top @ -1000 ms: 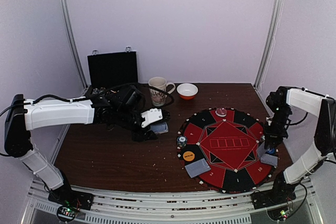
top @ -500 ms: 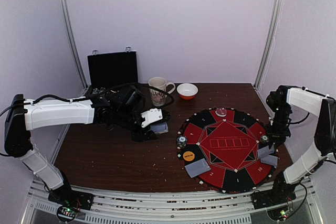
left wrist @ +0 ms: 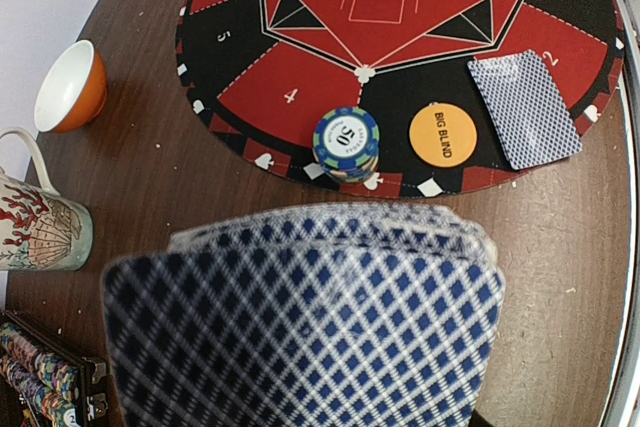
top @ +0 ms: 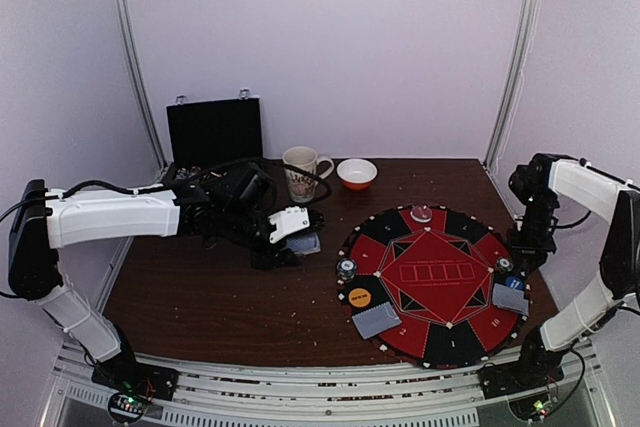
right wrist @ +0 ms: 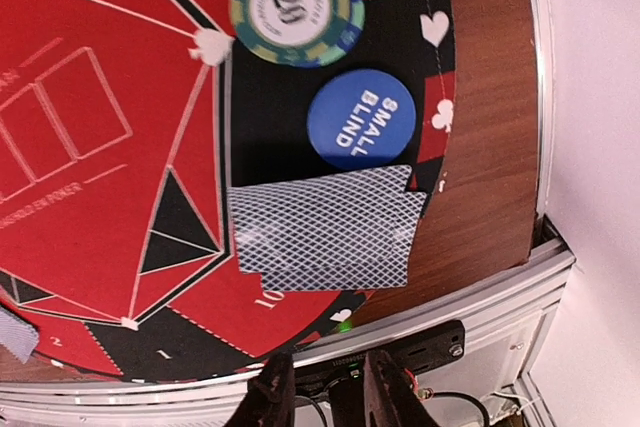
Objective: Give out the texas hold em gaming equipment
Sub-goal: Place the poker card in the small blind area, then pick up the poker card from the face-down deck piles.
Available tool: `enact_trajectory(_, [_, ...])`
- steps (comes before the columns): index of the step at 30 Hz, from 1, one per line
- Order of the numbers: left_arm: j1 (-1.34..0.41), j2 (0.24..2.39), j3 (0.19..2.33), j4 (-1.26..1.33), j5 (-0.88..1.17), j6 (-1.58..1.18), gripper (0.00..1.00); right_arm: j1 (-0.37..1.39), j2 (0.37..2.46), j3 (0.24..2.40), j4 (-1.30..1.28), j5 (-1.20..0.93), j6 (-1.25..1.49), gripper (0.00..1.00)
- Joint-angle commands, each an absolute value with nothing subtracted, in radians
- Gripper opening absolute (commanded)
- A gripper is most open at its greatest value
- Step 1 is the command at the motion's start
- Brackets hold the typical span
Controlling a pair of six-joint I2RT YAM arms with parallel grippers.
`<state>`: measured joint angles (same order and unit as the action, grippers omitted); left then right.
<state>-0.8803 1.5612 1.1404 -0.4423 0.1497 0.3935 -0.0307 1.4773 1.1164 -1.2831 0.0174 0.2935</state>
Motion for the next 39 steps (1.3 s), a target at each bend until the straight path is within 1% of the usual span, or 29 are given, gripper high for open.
enact_trajectory(1, [-0.878,1.542,1.139,-0.407,0.153,0.399,0.49,0.058,1.454,1.277,-1.241,-0.114,0.248,0.28])
enact_trajectory(4, [-0.878,1.542,1.141,-0.408,0.153,0.399,0.49,0.206,1.440,1.338,-1.058,-0.267,0.262,0.30])
enact_trajectory(5, [-0.877,1.542,1.142,-0.407,0.153,0.399,0.49,0.282,1.438,1.341,-0.972,-0.343,0.276,0.31])
enact_trajectory(8, [-0.877,1.546,1.145,-0.408,0.153,0.398,0.49,0.452,1.432,1.294,-0.613,-0.551,0.368,0.39])
enact_trajectory(10, [-0.878,1.548,1.148,-0.407,0.155,0.397,0.49,0.539,1.434,1.224,-0.321,-0.623,0.468,0.43])
enact_trajectory(12, [-0.877,1.547,1.150,-0.408,0.164,0.397,0.49,0.604,1.461,1.168,-0.082,-0.675,0.559,0.47])
enact_trajectory(15, [-0.877,1.541,1.150,-0.407,0.168,0.396,0.49,0.666,1.526,1.142,0.111,-0.717,0.628,0.52])
enact_trajectory(19, [-0.878,1.534,1.151,-0.407,0.178,0.396,0.49,0.705,1.601,1.115,0.247,-0.753,0.680,0.58])
enact_trajectory(21, [-0.877,1.533,1.153,-0.407,0.185,0.394,0.49,0.723,1.624,1.105,0.284,-0.764,0.692,0.59])
enact_trajectory(24, [-0.877,1.532,1.154,-0.407,0.187,0.391,0.49,0.740,1.651,1.091,0.334,-0.790,0.713,0.66])
enact_trajectory(26, [-0.877,1.531,1.154,-0.407,0.187,0.391,0.49,0.749,1.661,1.081,0.348,-0.799,0.714,0.68])
enact_trajectory(33, [-0.870,1.532,1.159,-0.407,0.208,0.385,0.49,0.770,1.680,1.037,0.407,-0.825,0.715,0.69])
enact_trajectory(39, [-0.867,1.531,1.163,-0.407,0.229,0.383,0.49,0.788,1.716,1.045,0.425,-0.833,0.709,0.70])
